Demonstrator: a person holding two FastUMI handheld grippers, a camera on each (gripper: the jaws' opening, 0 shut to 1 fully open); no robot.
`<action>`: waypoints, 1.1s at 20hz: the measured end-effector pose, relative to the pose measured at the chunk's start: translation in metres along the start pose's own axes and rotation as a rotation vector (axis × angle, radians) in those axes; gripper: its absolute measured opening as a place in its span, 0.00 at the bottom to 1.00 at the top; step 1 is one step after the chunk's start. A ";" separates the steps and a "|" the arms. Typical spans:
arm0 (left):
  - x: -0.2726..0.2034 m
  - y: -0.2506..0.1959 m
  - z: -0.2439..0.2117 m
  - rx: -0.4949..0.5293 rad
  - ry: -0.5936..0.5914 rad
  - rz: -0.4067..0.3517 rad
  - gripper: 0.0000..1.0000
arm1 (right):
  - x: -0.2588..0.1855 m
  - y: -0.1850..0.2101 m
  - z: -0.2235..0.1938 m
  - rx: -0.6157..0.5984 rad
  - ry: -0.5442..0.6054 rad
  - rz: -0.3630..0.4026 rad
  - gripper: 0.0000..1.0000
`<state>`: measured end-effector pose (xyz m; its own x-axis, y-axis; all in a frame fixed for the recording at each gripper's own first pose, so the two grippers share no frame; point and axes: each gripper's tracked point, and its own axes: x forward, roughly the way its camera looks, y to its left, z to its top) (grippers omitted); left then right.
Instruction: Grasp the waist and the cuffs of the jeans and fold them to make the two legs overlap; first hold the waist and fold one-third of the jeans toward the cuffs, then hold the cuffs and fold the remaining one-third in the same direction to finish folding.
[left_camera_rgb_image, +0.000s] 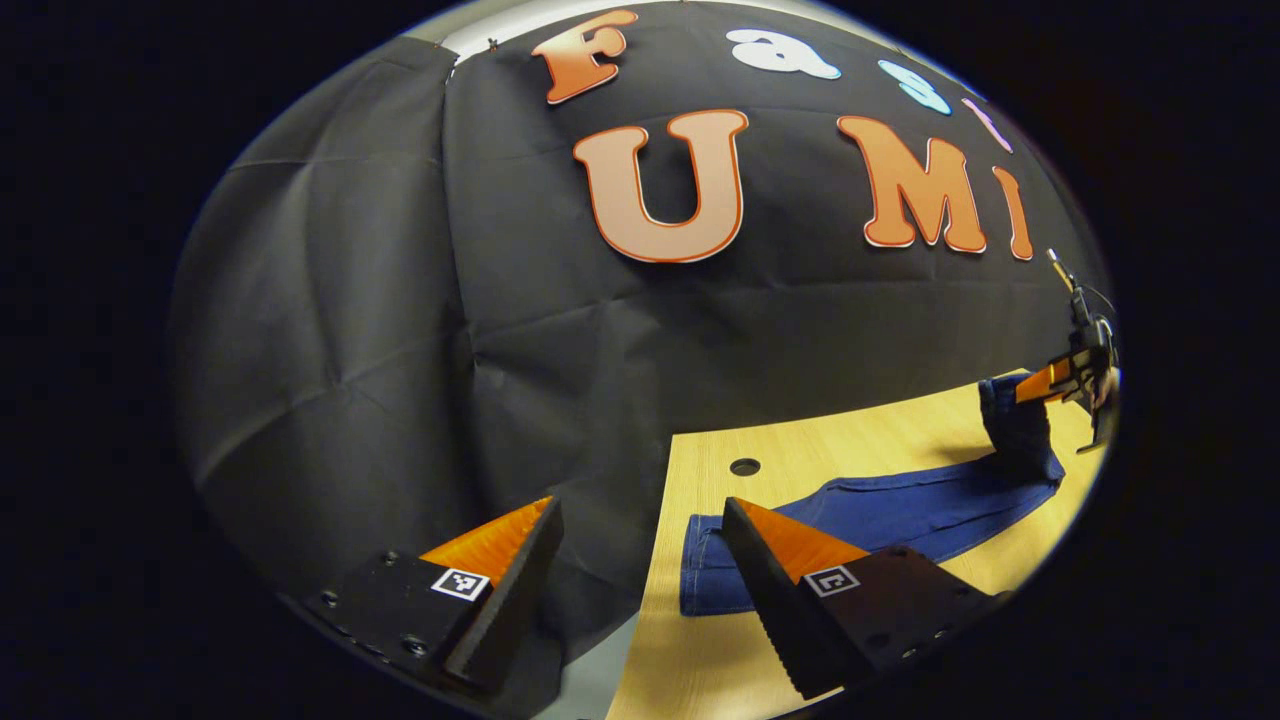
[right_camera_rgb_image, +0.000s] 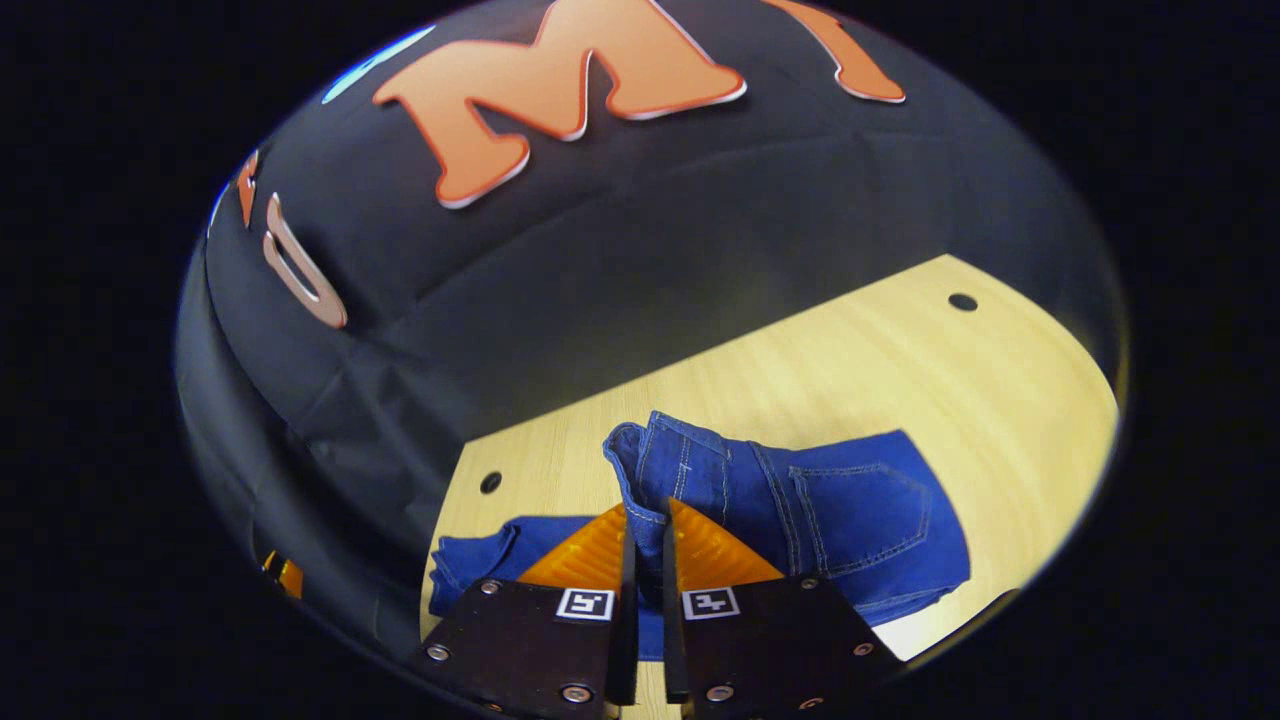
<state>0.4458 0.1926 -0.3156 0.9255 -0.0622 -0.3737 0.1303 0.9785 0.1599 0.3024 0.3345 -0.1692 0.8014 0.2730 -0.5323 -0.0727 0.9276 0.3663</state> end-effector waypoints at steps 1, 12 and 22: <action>0.003 0.003 -0.003 -0.002 0.004 -0.002 0.98 | 0.013 0.005 -0.017 -0.010 0.026 -0.004 0.11; 0.036 -0.005 -0.042 -0.112 0.085 -0.059 0.98 | 0.039 0.008 -0.114 -0.160 0.231 -0.034 0.07; 0.051 -0.050 -0.115 -0.595 0.293 -0.216 0.97 | 0.005 0.023 -0.091 -0.184 0.186 0.048 0.98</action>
<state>0.4455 0.1626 -0.4474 0.7560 -0.2937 -0.5849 0.0064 0.8970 -0.4421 0.2509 0.3805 -0.2325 0.6726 0.3440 -0.6552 -0.2282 0.9387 0.2585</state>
